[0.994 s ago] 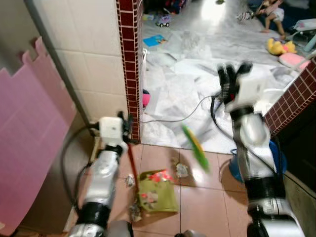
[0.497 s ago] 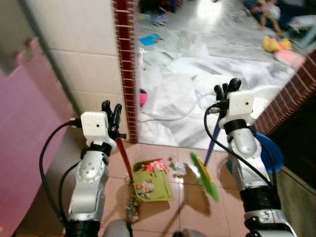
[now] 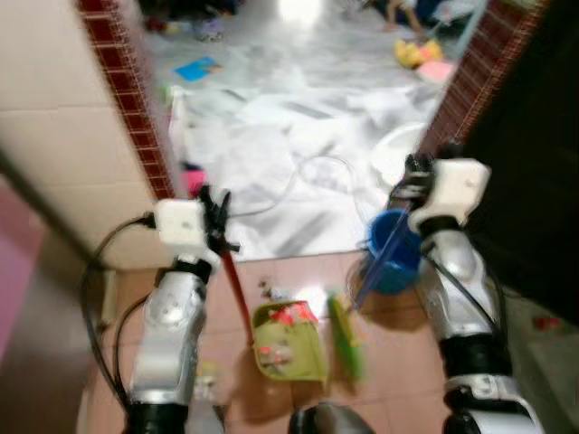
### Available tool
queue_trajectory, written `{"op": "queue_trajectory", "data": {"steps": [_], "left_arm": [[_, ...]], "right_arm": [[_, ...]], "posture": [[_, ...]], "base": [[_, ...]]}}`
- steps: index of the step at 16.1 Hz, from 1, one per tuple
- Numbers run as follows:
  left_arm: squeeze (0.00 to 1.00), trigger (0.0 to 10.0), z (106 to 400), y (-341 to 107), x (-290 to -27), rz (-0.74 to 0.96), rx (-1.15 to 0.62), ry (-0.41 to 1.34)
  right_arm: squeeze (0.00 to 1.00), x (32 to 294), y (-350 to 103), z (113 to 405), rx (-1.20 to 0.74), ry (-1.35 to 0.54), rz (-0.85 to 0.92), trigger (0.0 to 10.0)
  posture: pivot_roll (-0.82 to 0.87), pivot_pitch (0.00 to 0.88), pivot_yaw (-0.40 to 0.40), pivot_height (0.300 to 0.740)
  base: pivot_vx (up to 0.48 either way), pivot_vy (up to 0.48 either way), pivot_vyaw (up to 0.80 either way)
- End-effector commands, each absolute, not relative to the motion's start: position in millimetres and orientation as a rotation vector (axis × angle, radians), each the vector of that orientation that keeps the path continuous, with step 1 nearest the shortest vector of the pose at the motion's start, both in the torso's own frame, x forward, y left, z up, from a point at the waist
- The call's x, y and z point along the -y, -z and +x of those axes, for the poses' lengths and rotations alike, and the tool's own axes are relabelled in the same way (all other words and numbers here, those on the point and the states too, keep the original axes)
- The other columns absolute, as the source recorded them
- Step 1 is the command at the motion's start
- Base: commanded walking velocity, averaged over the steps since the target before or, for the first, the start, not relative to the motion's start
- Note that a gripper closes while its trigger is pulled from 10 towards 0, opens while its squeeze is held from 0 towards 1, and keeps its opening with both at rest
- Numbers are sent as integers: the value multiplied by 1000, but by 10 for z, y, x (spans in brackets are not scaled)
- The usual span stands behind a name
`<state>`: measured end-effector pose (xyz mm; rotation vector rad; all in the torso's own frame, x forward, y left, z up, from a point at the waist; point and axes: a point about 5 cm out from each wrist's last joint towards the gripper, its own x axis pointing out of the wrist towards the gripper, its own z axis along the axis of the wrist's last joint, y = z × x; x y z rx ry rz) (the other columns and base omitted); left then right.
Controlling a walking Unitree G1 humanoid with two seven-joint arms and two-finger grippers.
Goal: Sweep floor
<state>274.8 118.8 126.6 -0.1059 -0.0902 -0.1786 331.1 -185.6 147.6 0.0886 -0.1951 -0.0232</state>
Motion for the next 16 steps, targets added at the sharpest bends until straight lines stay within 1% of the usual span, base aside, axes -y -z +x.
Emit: {"op": "queue_trajectory", "data": {"steps": [1, 2, 4, 5, 7, 8, 9, 10, 12, 16], "left_arm": [[0, 10000, 2789, -1378, -1157, -149, 135, 199], [0, 10000, 2800, -1365, -1152, -150, 128, 202], [0, 10000, 2813, -1330, -1153, -150, 118, 201], [0, 10000, 2819, -1292, -1154, -146, 106, 201], [0, 10000, 2816, -1269, -1153, -143, 101, 204], [0, 10000, 2818, -1263, -1163, -144, 99, 198], [0, 10000, 2819, -1260, -1181, -146, 101, 188], [0, 10000, 2819, -1265, -1190, -147, 103, 185], [0, 10000, 2818, -1278, -1215, -147, 107, 179], [0, 10000, 2807, -1232, -1227, -140, 92, 179]], "right_arm": [[0, 1718, -1680, 3412, 236, -45, 250, 10000], [0, 1693, -1726, 3437, 237, -72, 303, 10000], [0, 1611, -1873, 3452, 273, -198, 341, 10000], [0, 1558, -1920, 3461, 248, -309, 407, 10000], [0, 1528, -1933, 3453, 214, -406, 445, 10000], [0, 1554, -1914, 3444, 219, -405, 347, 10000], [0, 1598, -1899, 3421, 250, -383, 206, 10000], [0, 1611, -1902, 3407, 267, -374, 168, 10000], [0, 1625, -1940, 3371, 298, -372, 109, 10000], [0, 1606, -2124, 3414, 362, -354, 156, 10000]], "posture": [[28, 0, -30, 740], [24, 0, -28, 740], [23, 0, -27, 740], [20, 0, -27, 740], [17, 0, -27, 740], [17, 0, -27, 740], [18, 0, -27, 740], [19, 0, -26, 740], [17, 0, -23, 740], [16, 0, -25, 740]], "base": [[0, 0, 0], [0, 0, 0], [0, 0, 0], [0, 0, 0], [0, 0, 0], [0, 0, 0], [0, 0, 0], [0, 0, 0], [0, 0, 0], [0, 0, 0]]}}
